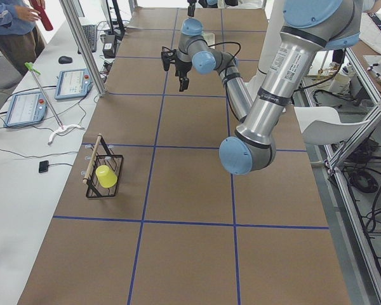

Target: Left arm grabs green cup and hands to right arm on tray

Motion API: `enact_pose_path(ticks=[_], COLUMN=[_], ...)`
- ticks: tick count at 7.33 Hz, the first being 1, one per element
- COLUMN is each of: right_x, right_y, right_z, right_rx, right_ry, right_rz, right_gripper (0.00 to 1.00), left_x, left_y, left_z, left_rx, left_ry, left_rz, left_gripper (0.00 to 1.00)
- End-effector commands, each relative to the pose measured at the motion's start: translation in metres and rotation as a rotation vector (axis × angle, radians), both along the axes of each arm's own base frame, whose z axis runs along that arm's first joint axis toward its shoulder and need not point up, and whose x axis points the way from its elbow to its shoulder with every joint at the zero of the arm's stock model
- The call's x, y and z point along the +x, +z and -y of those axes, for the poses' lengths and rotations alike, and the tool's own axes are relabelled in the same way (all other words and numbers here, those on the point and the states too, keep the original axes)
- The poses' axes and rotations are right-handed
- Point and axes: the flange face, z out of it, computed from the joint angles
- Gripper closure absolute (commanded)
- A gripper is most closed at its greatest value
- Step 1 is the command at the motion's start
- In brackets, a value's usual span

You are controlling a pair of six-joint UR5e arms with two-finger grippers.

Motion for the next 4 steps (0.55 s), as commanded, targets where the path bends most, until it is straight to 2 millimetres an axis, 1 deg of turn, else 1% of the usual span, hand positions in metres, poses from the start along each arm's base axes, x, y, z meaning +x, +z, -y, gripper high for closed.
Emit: enact_pose_path(ticks=[1,2,3,4], right_x=[0.032,0.042,0.058,0.069], right_y=[0.005,0.006,0.011,0.01], right_z=[-0.001,0.0,-0.001,0.003], right_rx=[0.079,0.071,0.088,0.102], right_ry=[-0.01,-0.002,-0.019,-0.042], right_rz=[-0.007,-0.014,-0.031,-0.057], right_gripper=[0.0,0.0,0.0,0.0], left_x=[-0.077,-0.131,-0.182,-0.219], left_y=[0.098,0.14,0.182,0.227], left_z=[-0.019,-0.011,-0.002,0.012], left_rx=[0.146,0.197,0.235,0.242], left_ry=[0.195,0.29,0.358,0.41], left_rz=[0.204,0.247,0.272,0.286], left_gripper=[0.0,0.0,0.0,0.0])
